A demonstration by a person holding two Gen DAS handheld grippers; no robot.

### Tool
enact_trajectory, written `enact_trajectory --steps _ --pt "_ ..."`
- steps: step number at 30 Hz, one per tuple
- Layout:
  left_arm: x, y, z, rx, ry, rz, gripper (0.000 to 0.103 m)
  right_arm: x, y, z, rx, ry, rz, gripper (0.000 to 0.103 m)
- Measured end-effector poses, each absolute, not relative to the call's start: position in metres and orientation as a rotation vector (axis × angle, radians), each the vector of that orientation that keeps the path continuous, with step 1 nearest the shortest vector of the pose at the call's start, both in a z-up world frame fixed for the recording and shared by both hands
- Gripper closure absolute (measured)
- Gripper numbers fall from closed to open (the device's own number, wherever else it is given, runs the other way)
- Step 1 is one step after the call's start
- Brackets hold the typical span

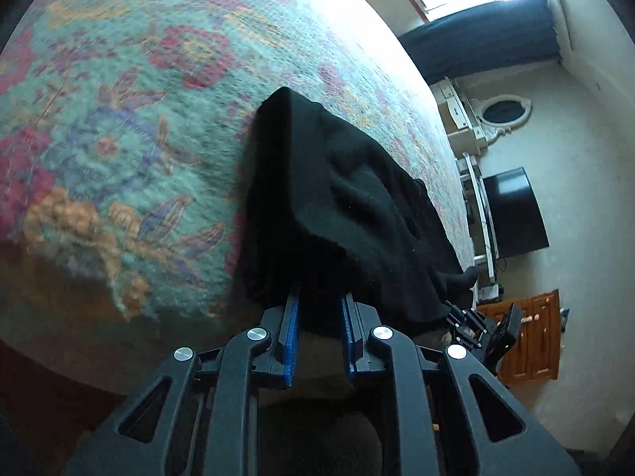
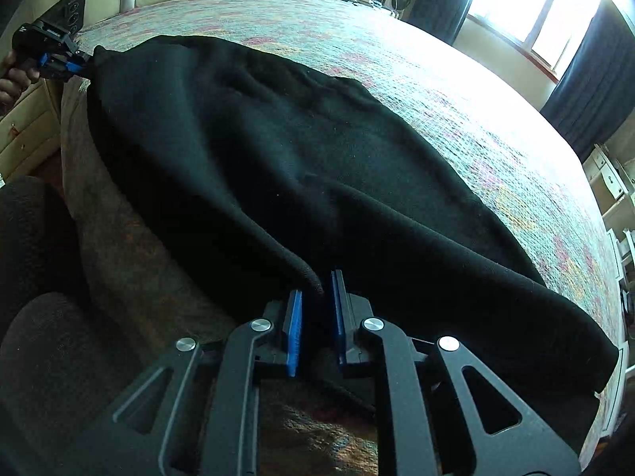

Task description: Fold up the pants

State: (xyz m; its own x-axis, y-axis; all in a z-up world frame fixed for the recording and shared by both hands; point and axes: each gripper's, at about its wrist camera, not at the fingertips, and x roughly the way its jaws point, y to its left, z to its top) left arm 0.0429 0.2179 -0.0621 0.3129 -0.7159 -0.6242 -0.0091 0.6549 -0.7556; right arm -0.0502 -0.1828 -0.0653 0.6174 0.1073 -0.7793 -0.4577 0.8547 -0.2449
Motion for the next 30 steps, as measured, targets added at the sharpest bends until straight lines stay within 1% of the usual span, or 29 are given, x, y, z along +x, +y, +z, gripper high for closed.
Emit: enact_trajectory --steps 4,7,16,18,19,20,22,24,25,30 --pt "0.024 0.22 -0.044 -0.799 1.145 -0.491 0.085 -0.05 -0.182 -0.066 -0.423 0.858 0.318 0.089" --pt "0.021 0.207 -0.035 -0.771 1.155 -0.417 0.084 -0.052 -0.179 -0.069 -0.426 0.856 0.31 0.089" --pt "0.033 0.177 -0.048 -0.746 1.174 -0.215 0.084 -0.05 -0.182 -0.072 -0.389 0.861 0.307 0.089" --pt "0.034 0.175 -0.05 -0.737 1.176 -0.202 0.079 -0.051 -0.183 -0.072 -0.385 0.858 0.307 0.089" --pt "0.032 0.17 -0.049 -0.741 1.181 -0.203 0.07 -0.052 -0.183 -0.072 -0.384 0.855 0.309 0.089" --pt "0.032 0.169 -0.049 -0.755 1.185 -0.197 0.066 -0.052 -0.184 -0.072 -0.382 0.853 0.311 0.089" --pt "0.028 0.17 -0.046 -0.778 1.175 -0.167 0.062 -0.053 -0.186 -0.072 -0.373 0.851 0.313 0.089" --pt "0.023 0.174 -0.042 -0.772 1.155 -0.142 0.052 -0.054 -0.186 -0.071 -0.374 0.848 0.313 0.089" --pt "0.022 0.174 -0.041 -0.757 1.148 -0.133 0.045 -0.054 -0.186 -0.071 -0.378 0.846 0.312 0.089" --pt "0.027 0.176 -0.042 -0.748 1.137 -0.127 0.045 -0.056 -0.187 -0.072 -0.376 0.84 0.313 0.088"
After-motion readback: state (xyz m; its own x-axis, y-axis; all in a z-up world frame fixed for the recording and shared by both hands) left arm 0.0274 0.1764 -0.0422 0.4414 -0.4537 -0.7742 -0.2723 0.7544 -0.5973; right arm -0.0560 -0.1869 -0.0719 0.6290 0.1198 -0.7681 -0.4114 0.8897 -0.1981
